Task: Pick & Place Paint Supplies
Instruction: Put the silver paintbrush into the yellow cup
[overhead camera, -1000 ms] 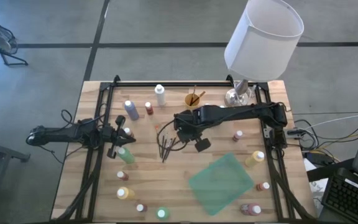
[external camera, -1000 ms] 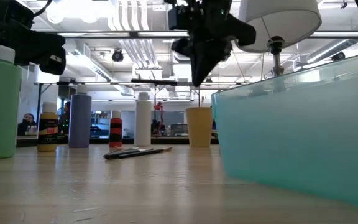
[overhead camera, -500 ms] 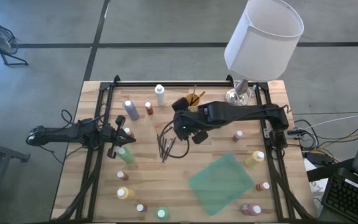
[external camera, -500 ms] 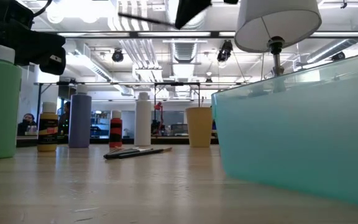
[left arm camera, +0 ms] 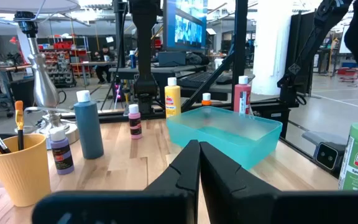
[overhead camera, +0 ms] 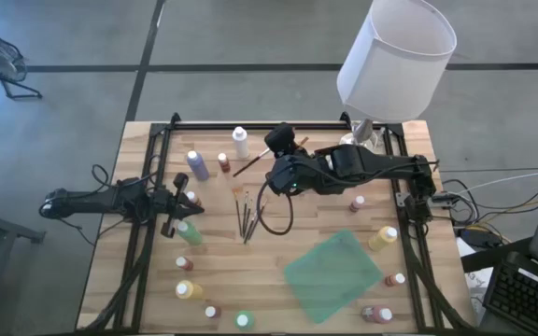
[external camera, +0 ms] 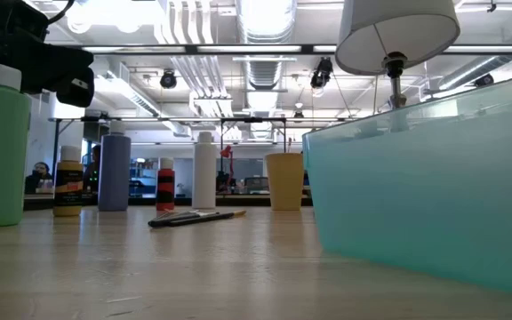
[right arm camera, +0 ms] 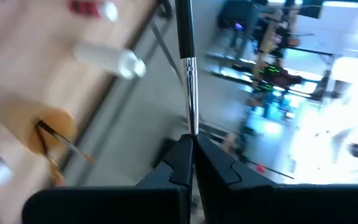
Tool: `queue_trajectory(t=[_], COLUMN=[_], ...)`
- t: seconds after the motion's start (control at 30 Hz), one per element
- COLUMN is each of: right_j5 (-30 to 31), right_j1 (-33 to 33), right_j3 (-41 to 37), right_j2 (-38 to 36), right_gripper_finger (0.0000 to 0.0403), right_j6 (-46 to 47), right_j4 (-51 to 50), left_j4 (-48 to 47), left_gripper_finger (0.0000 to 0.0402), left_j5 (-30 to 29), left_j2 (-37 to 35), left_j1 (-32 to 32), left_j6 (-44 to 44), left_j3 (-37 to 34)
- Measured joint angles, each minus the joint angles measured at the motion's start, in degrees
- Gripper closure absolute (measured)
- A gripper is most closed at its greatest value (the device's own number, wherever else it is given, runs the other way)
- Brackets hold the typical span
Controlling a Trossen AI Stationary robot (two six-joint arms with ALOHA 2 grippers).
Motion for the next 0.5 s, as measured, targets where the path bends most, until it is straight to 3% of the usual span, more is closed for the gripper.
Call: queue_trajectory(t=[0.3,0.5], right_j5=[12.5,15.4], right_j1=[-0.2,-1.0], right_j3=[0.0,0.0], right_j2=[-0.4,-0.4], right_gripper_finger=[0.0394,0.0394], right_j6=[-15.4,-21.4], right_j4=[-0.3,-0.1], left_j4=[0.0,0.0], left_gripper_finger=[0.0388,0.0388], left_j5=[0.0,0.0], left_j2=[0.0,0.0], left_j1=[0.0,0.0], left_j6=[0.0,0.0], left_j3=[0.0,0.0])
